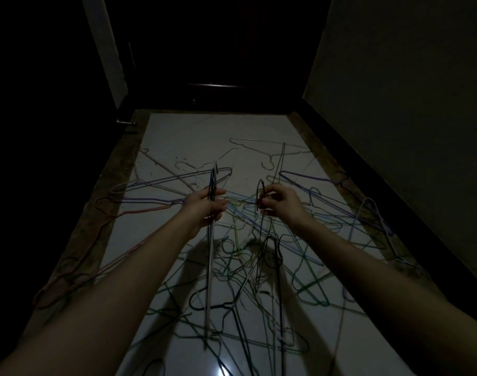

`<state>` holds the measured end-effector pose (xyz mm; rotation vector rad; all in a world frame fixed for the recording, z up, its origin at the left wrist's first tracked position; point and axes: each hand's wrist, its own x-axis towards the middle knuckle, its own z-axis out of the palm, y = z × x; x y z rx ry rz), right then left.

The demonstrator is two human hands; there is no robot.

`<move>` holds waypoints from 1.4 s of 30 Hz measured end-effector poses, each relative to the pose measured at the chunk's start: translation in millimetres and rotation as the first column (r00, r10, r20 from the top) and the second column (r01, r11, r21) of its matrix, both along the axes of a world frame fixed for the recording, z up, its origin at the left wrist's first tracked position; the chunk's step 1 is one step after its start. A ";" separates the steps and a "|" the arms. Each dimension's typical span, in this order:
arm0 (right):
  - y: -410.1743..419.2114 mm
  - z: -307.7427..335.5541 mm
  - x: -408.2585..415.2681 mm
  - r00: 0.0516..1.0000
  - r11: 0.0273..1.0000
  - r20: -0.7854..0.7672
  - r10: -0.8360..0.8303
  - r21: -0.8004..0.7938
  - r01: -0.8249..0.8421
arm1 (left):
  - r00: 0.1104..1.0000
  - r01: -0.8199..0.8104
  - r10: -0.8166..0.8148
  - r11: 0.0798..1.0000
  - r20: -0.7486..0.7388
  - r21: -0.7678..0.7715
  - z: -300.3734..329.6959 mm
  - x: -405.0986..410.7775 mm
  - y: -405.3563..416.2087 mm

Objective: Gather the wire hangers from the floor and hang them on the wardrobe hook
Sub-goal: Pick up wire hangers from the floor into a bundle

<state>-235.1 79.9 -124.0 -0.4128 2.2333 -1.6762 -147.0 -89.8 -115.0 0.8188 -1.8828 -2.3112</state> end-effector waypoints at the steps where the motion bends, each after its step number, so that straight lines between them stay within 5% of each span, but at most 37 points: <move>1: -1.1 0.0 -0.4 1.000 1.000 -0.007 0.001 0.003 -0.001 | 1.000 -0.003 0.003 1.000 0.005 0.001 -0.8 -0.1 -0.1; 7: -5.5 -2.0 -4.4 0.993 0.997 -0.115 -0.019 0.070 0.027 | 1.000 0.002 -0.003 1.000 0.020 0.007 -4.1 -1.0 2.7; 17: 16.6 -13.2 -26.4 0.940 0.937 -0.042 -0.339 -0.100 0.334 | 0.999 0.022 -0.022 0.999 0.023 0.024 -10.8 -6.8 6.0; 26: 15.3 -25.4 -26.6 0.922 0.917 0.034 -0.386 -0.092 0.387 | 0.999 0.004 -0.003 1.000 0.036 -0.022 -15.6 -9.9 1.3; 37: -19.2 -1.2 -0.1 0.993 0.993 0.117 0.023 -0.120 -0.009 | 0.998 0.064 -0.063 0.998 0.016 -0.013 -6.6 -12.4 7.7; 42: -35.6 1.3 7.6 0.999 0.989 0.027 0.021 -0.145 -0.017 | 0.996 0.082 -0.080 0.994 -0.034 0.067 -2.4 -19.9 19.4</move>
